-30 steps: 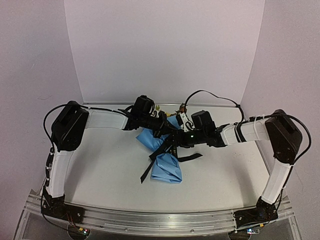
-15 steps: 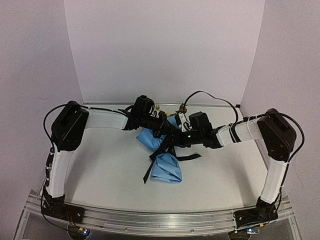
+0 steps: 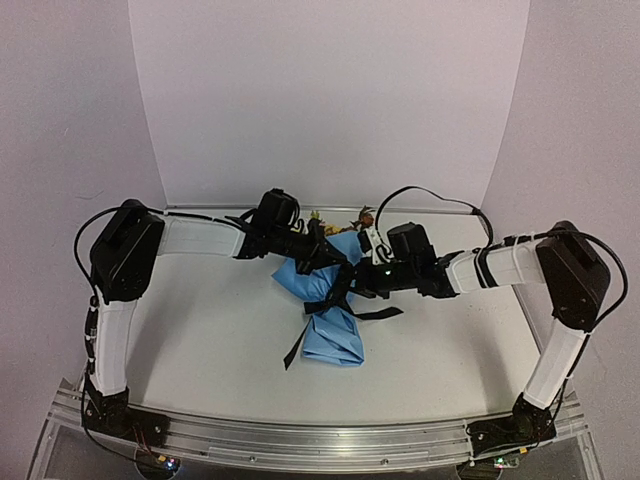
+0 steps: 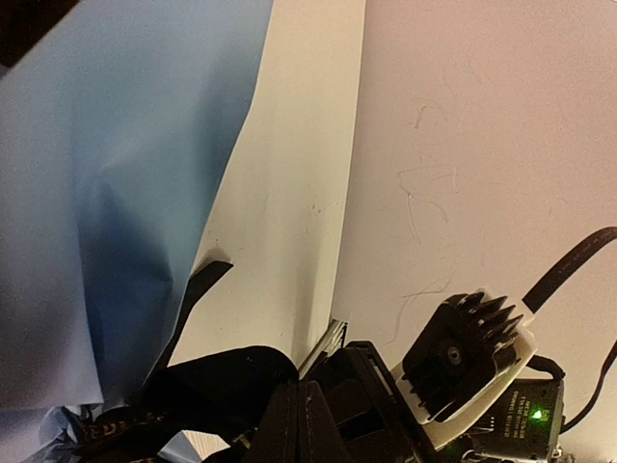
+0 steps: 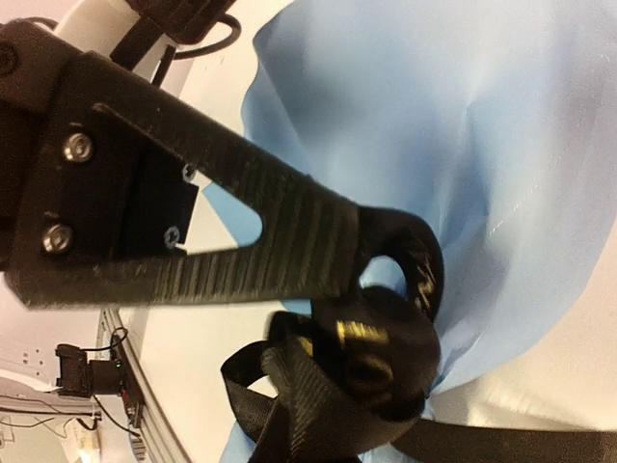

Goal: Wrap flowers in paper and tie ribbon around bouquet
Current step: Cross the half-tied ribbon over the folded bouquet.

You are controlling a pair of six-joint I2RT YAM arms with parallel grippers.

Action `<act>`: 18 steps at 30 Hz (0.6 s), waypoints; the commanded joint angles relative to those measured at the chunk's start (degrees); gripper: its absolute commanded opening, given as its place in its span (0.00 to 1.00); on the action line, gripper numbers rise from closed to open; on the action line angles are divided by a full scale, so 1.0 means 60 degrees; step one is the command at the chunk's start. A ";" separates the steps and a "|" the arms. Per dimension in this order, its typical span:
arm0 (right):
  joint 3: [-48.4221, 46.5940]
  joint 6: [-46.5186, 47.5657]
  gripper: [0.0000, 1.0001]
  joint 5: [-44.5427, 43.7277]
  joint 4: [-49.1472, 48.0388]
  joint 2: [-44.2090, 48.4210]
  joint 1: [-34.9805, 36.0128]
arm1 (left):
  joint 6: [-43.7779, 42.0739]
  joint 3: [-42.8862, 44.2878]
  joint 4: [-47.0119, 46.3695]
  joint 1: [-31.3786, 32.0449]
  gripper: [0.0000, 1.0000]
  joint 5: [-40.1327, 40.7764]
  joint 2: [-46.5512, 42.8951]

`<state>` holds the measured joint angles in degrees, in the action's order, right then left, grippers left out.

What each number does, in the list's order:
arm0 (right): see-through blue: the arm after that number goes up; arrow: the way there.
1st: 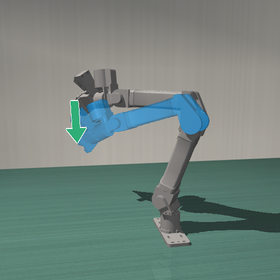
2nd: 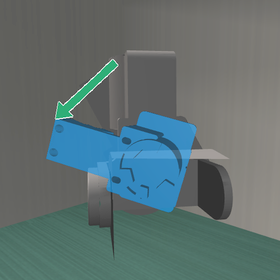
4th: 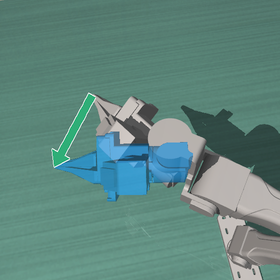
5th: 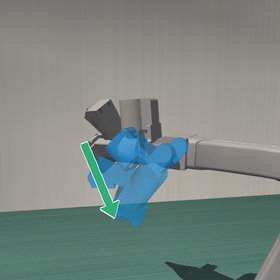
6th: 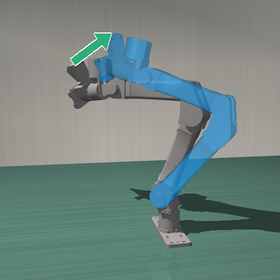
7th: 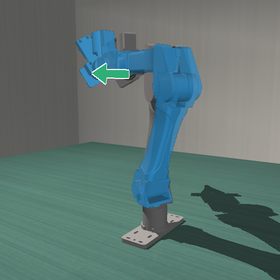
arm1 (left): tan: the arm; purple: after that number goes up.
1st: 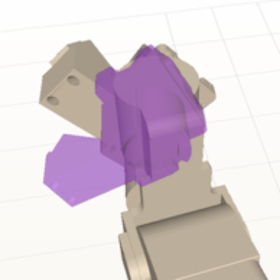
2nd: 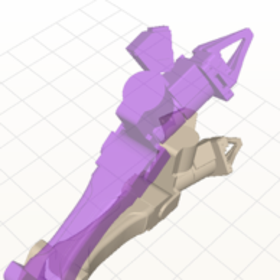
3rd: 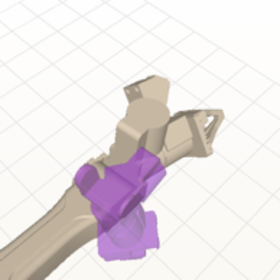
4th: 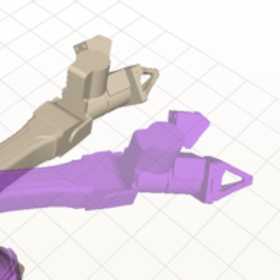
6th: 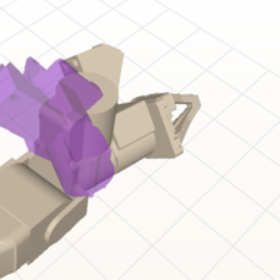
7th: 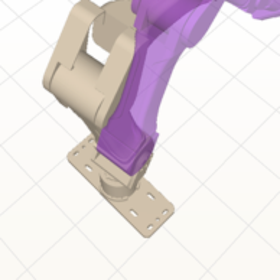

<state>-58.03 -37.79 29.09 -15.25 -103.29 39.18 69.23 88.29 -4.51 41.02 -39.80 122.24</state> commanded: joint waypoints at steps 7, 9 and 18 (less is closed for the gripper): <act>-0.0287 -0.0864 0.00 0.1488 0.1898 0.0810 -0.0284 | -0.1600 -0.0281 0.1007 -0.0244 0.00 0.0482 -0.1095; -0.0397 -0.0449 0.00 0.1591 0.3049 0.1022 -0.0296 | -0.1965 -0.0294 0.1334 -0.0245 0.00 0.0659 -0.1183; -0.1585 0.1602 0.00 0.1385 0.8486 0.1548 -0.0302 | -0.3221 -0.0596 0.2129 -0.0219 0.00 0.1140 -0.1632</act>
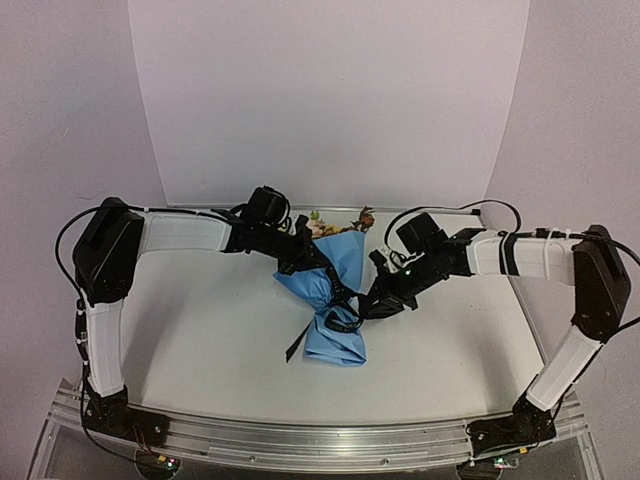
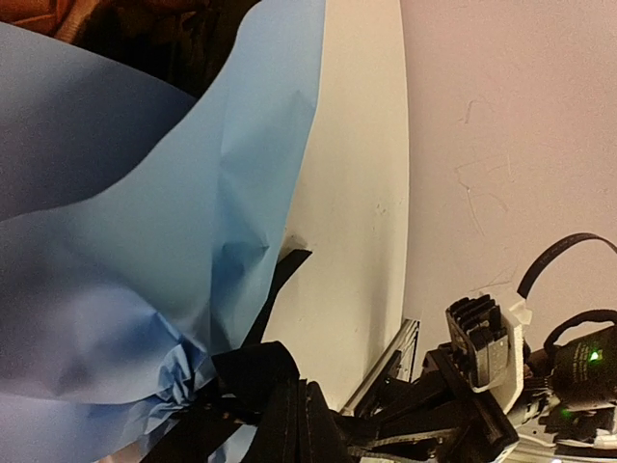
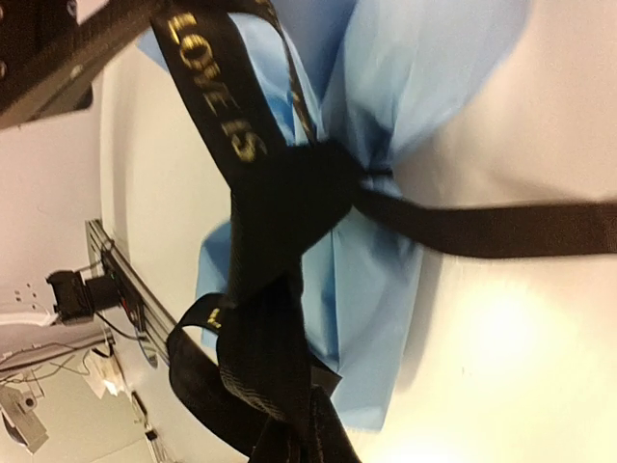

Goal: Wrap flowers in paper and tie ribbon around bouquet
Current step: Cross the half-tied ribbon over the folded bouquet, then tie the half-tied ribbon around the folded bouquet.

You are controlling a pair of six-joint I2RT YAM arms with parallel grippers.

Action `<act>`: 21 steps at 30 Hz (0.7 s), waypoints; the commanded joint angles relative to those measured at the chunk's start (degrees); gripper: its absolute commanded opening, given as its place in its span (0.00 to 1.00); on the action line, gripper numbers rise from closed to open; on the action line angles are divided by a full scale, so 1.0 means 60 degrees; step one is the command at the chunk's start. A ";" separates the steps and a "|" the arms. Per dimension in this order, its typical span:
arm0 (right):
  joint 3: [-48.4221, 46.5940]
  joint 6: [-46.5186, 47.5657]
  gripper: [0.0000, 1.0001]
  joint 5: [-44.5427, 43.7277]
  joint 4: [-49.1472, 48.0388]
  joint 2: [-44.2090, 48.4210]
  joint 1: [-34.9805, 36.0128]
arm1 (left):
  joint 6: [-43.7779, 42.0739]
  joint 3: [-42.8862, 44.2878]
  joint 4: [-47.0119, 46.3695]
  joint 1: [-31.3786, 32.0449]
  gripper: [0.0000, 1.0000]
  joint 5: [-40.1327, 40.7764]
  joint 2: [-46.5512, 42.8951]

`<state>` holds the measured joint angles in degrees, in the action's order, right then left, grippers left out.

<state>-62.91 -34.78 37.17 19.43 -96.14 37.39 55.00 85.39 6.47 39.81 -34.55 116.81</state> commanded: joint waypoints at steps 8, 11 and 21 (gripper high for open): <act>-0.1349 0.2110 0.07 -0.0293 0.4141 0.0085 0.0009 | -0.1408 -0.0819 0.0393 0.0062 0.00 0.0389 -0.1239; -0.1513 0.2239 0.15 -0.0423 0.4291 0.0049 0.0009 | -0.1584 -0.1035 0.0382 0.0153 0.00 0.0413 -0.1343; 0.0104 0.3233 0.42 -0.1802 0.3903 0.1446 0.0247 | -0.1826 -0.1207 0.0319 0.0369 0.00 0.0450 -0.1401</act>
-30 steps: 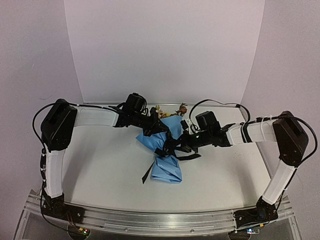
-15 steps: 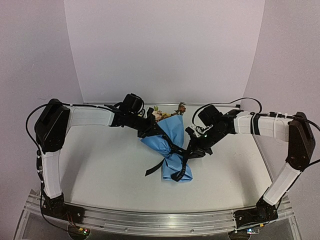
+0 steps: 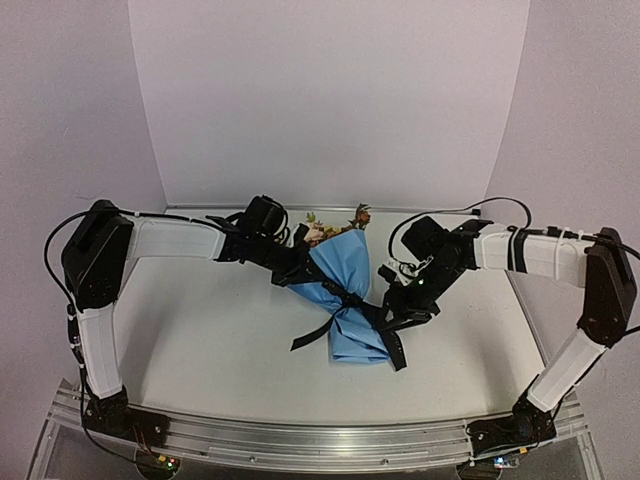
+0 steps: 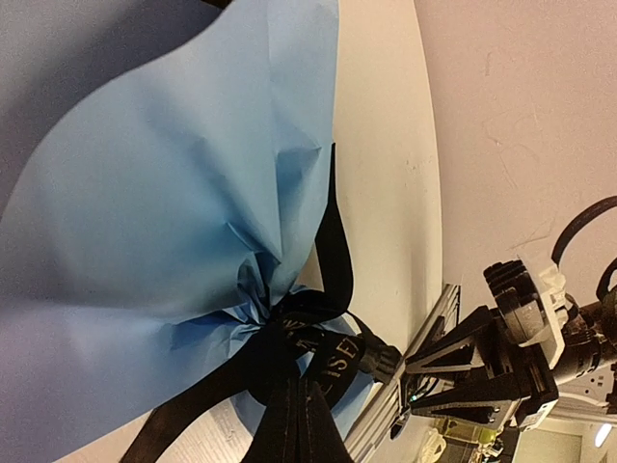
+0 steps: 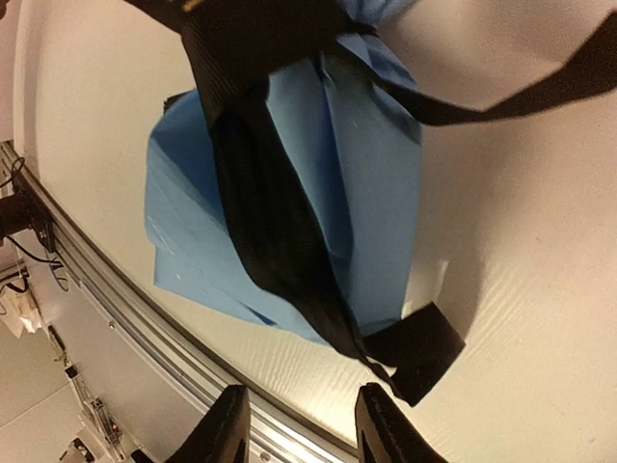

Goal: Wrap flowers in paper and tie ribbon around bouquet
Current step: Tie the half-tied ribbon around the folded bouquet.

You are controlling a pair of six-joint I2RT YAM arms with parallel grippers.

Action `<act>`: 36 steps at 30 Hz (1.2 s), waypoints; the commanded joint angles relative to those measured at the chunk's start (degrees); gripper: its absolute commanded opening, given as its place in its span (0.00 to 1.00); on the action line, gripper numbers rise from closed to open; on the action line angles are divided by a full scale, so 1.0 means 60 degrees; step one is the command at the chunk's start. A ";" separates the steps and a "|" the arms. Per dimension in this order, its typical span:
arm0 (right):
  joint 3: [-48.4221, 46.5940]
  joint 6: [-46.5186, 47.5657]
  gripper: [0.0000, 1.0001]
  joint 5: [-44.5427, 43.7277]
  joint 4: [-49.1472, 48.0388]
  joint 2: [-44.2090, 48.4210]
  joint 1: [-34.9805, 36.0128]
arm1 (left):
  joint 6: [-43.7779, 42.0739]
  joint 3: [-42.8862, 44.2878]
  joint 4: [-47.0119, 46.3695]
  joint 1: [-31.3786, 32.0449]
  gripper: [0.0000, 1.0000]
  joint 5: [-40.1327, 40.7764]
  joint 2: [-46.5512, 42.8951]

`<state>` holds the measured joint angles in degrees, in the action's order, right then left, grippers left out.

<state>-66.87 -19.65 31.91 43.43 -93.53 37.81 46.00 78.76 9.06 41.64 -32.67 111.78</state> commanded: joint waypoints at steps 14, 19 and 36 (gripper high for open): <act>0.3310 0.0309 0.42 -0.3118 -0.2149 0.2290 0.0163 | -0.1768 -0.0914 0.0651 0.0700 0.00 0.0881 -0.1169; 0.3248 0.0143 0.41 -0.3441 -0.2878 0.1517 0.0582 | -0.1636 -0.1435 0.0500 0.0694 0.00 0.0907 -0.1313; 0.2125 -0.0048 0.50 -0.4056 -0.3028 0.1018 0.2041 | -0.1647 -0.2927 0.0933 0.0022 0.00 0.1838 -0.2225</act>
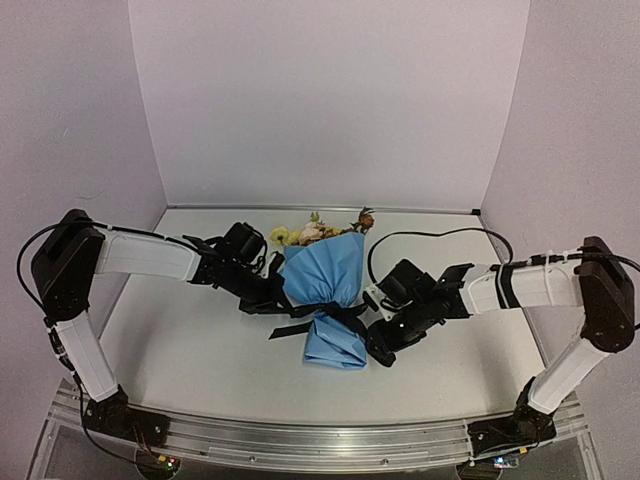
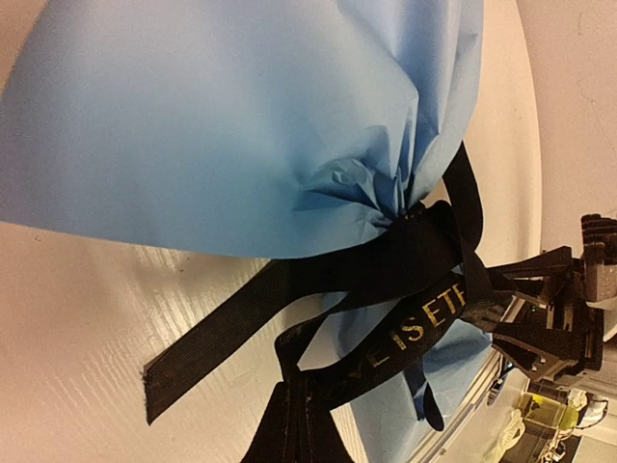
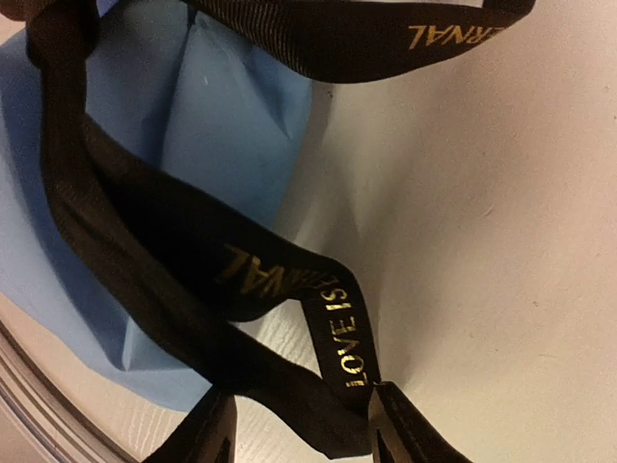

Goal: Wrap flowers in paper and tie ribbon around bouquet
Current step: Tie the half-tied ribbon around the folded bouquet.

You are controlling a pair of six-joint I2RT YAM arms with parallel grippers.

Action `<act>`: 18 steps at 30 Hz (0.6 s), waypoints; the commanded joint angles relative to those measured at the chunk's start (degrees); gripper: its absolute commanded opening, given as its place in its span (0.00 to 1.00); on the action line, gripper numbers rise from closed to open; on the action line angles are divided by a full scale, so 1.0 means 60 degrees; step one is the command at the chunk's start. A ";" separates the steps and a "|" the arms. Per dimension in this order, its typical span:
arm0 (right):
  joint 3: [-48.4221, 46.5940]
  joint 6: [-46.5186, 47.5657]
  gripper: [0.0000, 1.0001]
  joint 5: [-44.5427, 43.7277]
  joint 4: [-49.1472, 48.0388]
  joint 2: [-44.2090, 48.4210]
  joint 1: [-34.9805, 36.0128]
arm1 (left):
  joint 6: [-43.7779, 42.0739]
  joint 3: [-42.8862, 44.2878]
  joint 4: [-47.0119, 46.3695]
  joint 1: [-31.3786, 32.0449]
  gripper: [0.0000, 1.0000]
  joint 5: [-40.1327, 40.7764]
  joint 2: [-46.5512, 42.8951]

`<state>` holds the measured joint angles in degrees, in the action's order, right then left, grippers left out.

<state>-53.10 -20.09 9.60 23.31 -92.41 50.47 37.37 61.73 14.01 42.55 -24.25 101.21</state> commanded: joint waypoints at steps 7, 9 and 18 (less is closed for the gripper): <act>0.0345 0.0163 0.56 0.0729 0.0521 0.1833 -0.0872 | -0.0353 0.0211 0.0318 -0.0316 0.00 0.0646 -0.0355; 0.0396 0.0237 0.55 0.0883 0.0489 0.1793 -0.1198 | -0.0389 0.0349 0.0393 -0.0343 0.00 0.0669 -0.0279; -0.0037 0.1235 0.49 0.1718 0.0095 0.0218 -0.1600 | -0.0699 0.0983 0.0718 -0.0394 0.00 0.0579 -0.0014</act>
<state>-51.70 -15.87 17.76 25.18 -87.42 40.64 35.33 63.72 17.36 40.53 -21.18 100.90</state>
